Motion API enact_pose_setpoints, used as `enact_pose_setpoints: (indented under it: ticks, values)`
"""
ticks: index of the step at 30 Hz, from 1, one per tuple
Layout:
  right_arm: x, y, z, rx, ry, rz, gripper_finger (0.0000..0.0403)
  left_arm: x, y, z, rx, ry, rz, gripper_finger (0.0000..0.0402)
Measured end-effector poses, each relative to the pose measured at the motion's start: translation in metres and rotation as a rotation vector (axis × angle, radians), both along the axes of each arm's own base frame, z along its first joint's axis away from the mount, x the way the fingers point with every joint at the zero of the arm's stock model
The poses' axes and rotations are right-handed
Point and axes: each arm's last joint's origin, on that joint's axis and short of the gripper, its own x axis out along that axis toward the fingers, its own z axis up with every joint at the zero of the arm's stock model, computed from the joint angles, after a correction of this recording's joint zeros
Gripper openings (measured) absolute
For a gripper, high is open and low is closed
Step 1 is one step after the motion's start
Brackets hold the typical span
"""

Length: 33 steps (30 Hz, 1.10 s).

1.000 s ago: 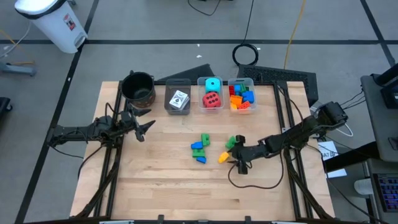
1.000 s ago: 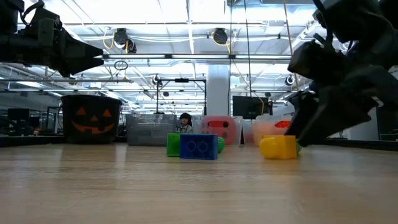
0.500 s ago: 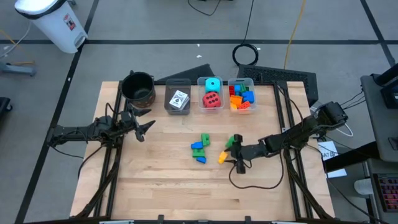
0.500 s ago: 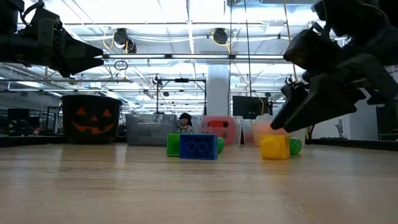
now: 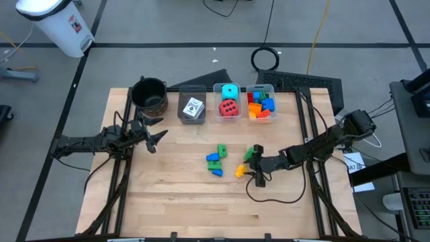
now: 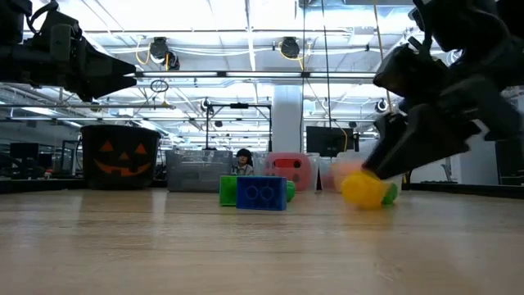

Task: Pick & Place Toys
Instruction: Put the yellow one stud game piece into the right transparent bin

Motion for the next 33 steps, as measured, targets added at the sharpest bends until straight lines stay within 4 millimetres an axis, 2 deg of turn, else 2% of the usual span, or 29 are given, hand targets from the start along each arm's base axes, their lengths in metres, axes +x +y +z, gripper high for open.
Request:
enact_pose_setpoints:
  ticks: [8, 20, 23, 28, 33]
  values:
    - [-0.003, -0.001, -0.004, 0.021, 0.062, 0.011, 0.0196, 0.000, 0.000, 0.000, 0.000, 0.000, 0.000, 0.0292]
    - [0.003, 0.003, 0.004, 0.079, -0.045, 0.007, 0.0201, 0.000, 0.000, 0.000, 0.000, 0.000, 0.000, 0.0292]
    - [0.006, 0.007, 0.009, 0.100, -0.091, 0.017, 0.0225, 0.000, 0.000, 0.000, 0.000, 0.000, -0.001, 0.0292]
    - [0.014, 0.014, 0.022, 0.093, -0.137, 0.048, 0.0295, 0.000, 0.000, 0.000, 0.000, 0.000, 0.000, 0.0292]
    - [0.014, 0.014, 0.016, 0.040, -0.110, 0.051, 0.0339, 0.000, 0.000, 0.000, 0.000, -0.001, 0.000, 0.0292]
